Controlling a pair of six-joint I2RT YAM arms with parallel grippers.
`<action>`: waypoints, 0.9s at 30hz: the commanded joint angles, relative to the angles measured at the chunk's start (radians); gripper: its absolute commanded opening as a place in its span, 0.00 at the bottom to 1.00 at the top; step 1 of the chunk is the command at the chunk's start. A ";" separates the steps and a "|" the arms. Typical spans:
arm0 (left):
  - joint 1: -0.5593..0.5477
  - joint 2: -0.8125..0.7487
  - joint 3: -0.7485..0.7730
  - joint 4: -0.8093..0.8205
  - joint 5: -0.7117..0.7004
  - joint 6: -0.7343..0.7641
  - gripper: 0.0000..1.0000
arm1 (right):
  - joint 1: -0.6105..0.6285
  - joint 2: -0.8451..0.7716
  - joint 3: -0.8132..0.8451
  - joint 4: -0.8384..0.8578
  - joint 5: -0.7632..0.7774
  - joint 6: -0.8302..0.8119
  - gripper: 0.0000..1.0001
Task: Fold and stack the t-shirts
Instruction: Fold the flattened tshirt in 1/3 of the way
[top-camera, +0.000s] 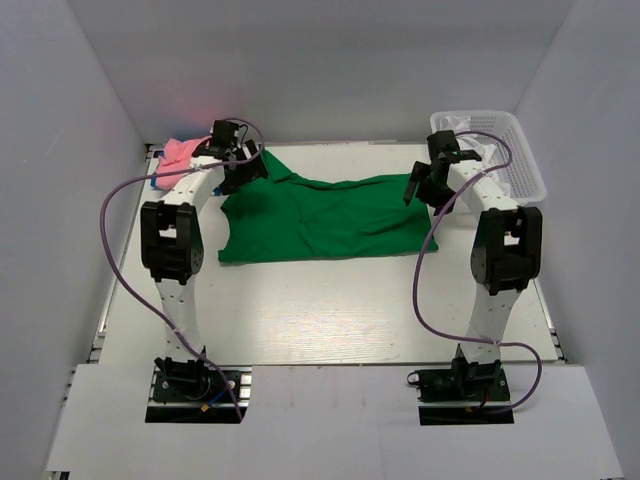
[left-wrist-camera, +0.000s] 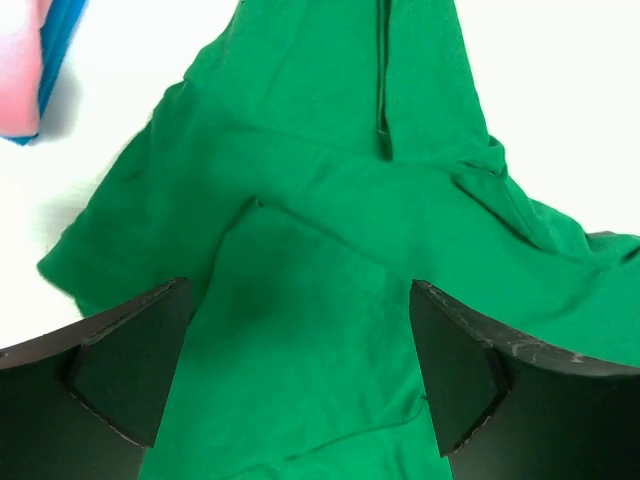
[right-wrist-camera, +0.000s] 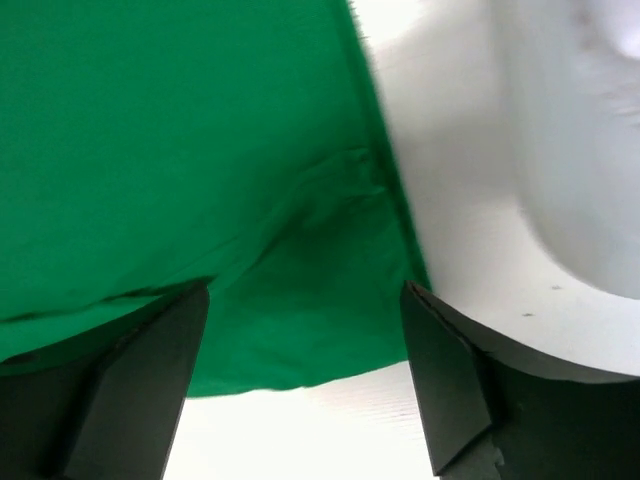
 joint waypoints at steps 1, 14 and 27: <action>-0.007 -0.128 -0.012 -0.025 -0.004 -0.006 1.00 | 0.027 -0.099 -0.029 0.051 -0.177 -0.037 0.90; -0.028 -0.332 -0.523 0.217 0.255 -0.111 1.00 | 0.191 -0.104 -0.244 0.234 -0.383 -0.019 0.90; -0.017 -0.299 -0.627 0.231 0.230 -0.120 1.00 | 0.183 0.048 -0.250 0.541 -0.408 0.119 0.90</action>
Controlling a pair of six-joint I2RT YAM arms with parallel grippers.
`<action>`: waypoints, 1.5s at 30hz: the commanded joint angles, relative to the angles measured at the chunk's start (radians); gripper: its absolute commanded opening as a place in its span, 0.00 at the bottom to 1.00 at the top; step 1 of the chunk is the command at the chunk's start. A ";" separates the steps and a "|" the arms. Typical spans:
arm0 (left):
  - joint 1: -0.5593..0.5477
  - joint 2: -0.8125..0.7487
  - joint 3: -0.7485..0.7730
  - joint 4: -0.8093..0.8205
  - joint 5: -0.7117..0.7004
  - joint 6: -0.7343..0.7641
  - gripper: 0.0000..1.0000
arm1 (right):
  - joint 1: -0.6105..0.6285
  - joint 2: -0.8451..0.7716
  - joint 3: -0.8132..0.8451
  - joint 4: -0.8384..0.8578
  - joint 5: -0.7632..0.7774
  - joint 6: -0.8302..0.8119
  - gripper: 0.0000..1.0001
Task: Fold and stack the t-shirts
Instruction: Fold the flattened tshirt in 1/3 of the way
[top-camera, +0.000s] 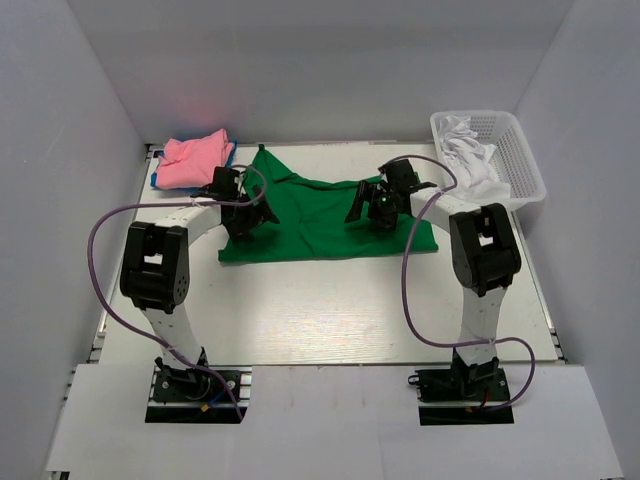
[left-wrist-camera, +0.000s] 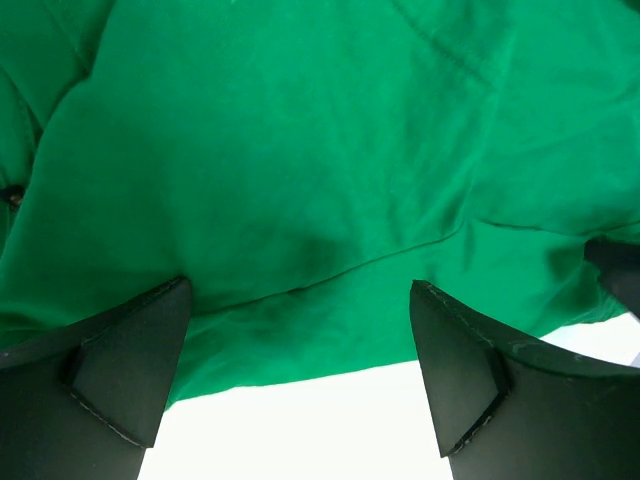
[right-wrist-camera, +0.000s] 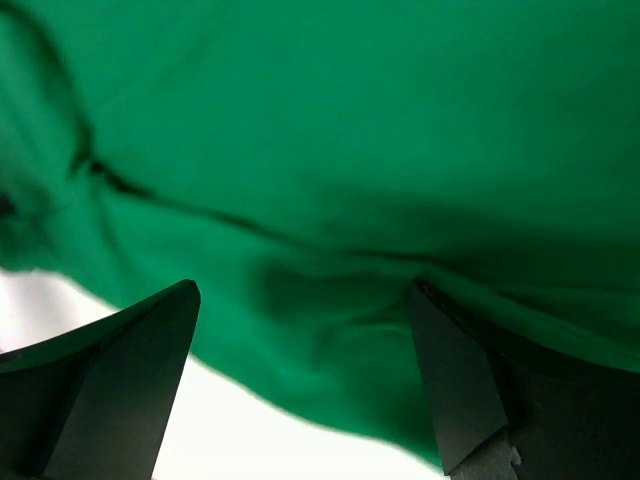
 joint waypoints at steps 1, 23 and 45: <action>0.008 -0.005 -0.021 0.007 -0.005 -0.007 1.00 | -0.026 0.039 0.022 0.067 0.046 0.024 0.90; 0.018 -0.015 0.053 -0.083 -0.132 0.042 1.00 | -0.200 -0.057 0.101 -0.035 0.224 -0.138 0.90; 0.005 -0.060 -0.142 -0.016 -0.027 0.004 1.00 | -0.204 -0.165 -0.293 0.053 0.112 -0.068 0.90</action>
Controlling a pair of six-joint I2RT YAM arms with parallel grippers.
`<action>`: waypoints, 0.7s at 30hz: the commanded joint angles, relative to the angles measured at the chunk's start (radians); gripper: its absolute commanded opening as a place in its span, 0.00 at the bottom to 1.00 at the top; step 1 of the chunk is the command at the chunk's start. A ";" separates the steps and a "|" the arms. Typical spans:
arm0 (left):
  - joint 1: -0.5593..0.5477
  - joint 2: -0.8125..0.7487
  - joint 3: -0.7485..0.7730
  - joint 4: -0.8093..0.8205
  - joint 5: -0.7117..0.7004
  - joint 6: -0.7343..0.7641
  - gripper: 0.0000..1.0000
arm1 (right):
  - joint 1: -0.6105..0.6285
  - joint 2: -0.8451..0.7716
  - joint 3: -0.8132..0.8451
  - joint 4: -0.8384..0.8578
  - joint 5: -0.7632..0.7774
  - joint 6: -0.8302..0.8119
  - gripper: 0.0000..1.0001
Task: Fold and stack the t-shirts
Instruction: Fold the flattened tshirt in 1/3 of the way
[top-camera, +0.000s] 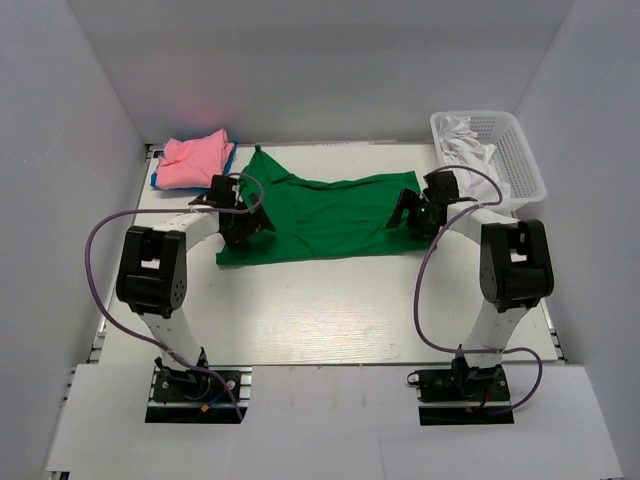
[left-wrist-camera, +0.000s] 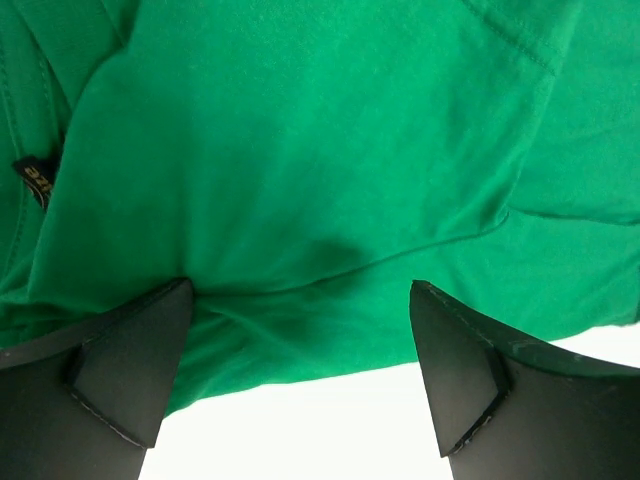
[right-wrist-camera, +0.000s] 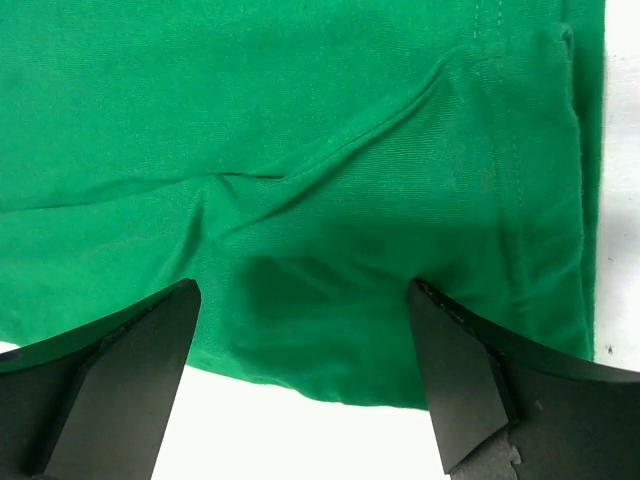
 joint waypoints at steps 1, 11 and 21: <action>-0.006 -0.043 -0.059 -0.041 0.011 -0.002 1.00 | -0.006 0.008 -0.069 0.006 -0.024 0.026 0.90; -0.006 -0.318 -0.335 -0.242 -0.029 -0.032 1.00 | 0.012 -0.263 -0.455 -0.072 -0.019 0.072 0.90; -0.006 -0.603 -0.242 -0.477 -0.025 -0.066 1.00 | 0.066 -0.580 -0.361 -0.307 -0.007 -0.034 0.90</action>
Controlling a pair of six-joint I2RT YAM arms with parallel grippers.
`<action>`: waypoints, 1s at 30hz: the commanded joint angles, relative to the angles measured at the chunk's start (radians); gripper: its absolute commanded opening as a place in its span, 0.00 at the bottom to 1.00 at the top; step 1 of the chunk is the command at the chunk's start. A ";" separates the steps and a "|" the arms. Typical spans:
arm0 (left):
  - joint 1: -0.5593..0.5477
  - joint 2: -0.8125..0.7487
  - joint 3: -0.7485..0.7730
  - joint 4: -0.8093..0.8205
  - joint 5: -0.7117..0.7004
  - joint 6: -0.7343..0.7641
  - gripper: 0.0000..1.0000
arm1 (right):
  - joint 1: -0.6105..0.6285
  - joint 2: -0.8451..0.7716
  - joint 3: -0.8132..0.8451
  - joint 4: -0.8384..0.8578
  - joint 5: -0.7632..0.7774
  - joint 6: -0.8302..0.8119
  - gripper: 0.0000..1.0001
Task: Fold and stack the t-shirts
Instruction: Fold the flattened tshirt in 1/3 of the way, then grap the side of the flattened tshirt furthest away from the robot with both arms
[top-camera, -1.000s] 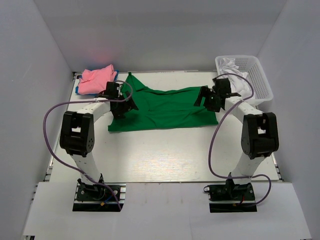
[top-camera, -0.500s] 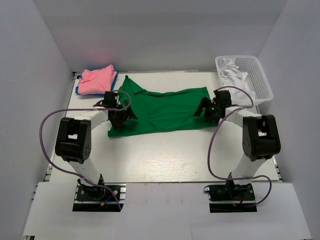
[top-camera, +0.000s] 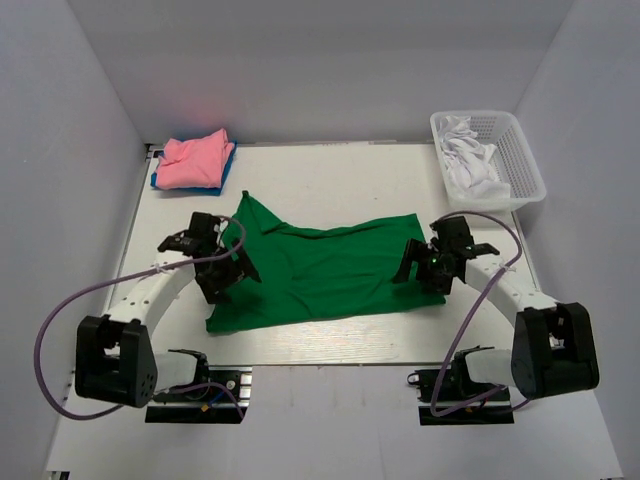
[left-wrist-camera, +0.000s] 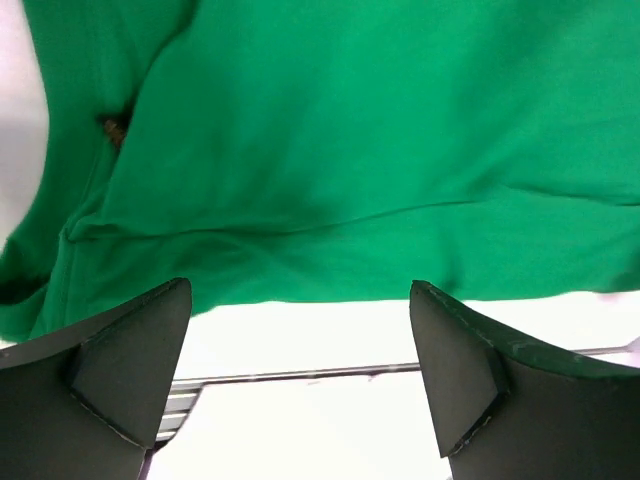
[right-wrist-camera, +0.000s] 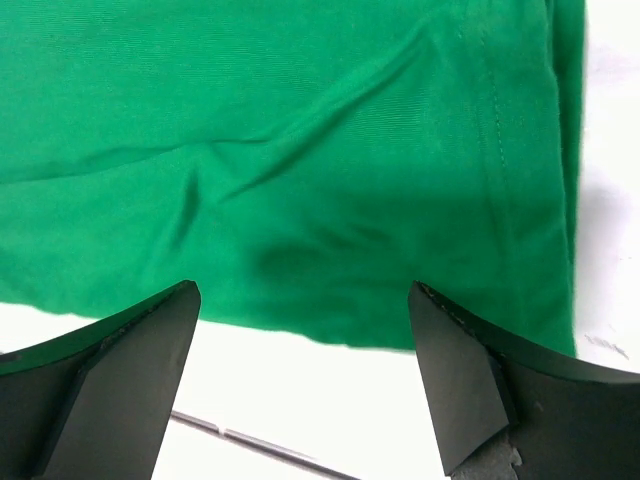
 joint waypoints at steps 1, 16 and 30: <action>-0.001 -0.021 0.157 -0.035 -0.064 0.005 1.00 | 0.010 -0.026 0.154 -0.080 0.013 -0.065 0.90; 0.016 0.886 1.172 -0.041 -0.364 0.132 1.00 | -0.002 0.223 0.559 -0.064 0.112 -0.038 0.90; 0.016 1.026 1.210 0.074 -0.325 0.132 0.80 | -0.003 0.323 0.626 -0.113 0.144 -0.026 0.90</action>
